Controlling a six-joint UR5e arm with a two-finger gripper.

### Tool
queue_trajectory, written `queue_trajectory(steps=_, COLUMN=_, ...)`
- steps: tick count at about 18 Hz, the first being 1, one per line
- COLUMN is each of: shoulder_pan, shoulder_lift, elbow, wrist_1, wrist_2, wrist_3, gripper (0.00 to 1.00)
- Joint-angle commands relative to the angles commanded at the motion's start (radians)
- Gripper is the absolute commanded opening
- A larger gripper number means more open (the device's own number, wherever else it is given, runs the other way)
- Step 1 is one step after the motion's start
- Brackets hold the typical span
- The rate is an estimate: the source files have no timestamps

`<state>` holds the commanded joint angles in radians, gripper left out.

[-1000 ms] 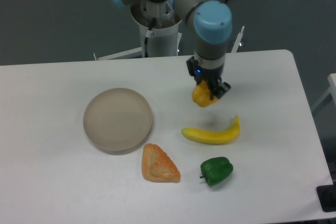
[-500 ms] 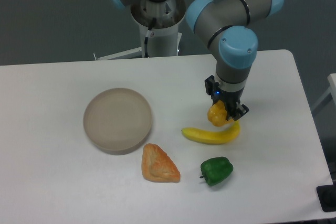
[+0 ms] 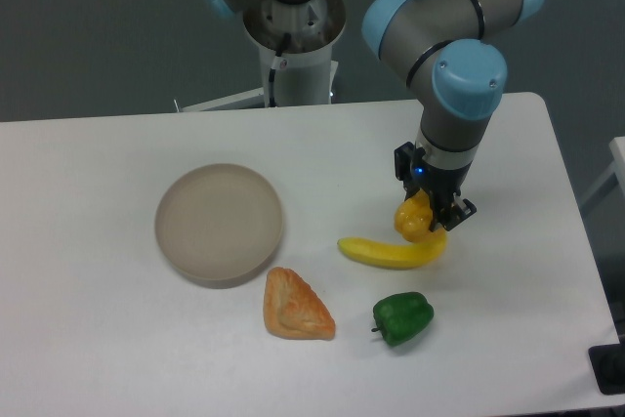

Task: Pick up the yellow pepper from the table
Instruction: 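Carry the held yellow pepper toward the banana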

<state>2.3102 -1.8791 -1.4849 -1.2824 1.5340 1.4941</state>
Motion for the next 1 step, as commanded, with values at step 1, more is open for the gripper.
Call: queue_trajectory(steps=1, shoulder_pan=0.000, shoulder_lift=0.002, elbow=-0.002, wrist_1=0.000, wrist_2=0.002, wrist_3=0.000, gripper=0.28)
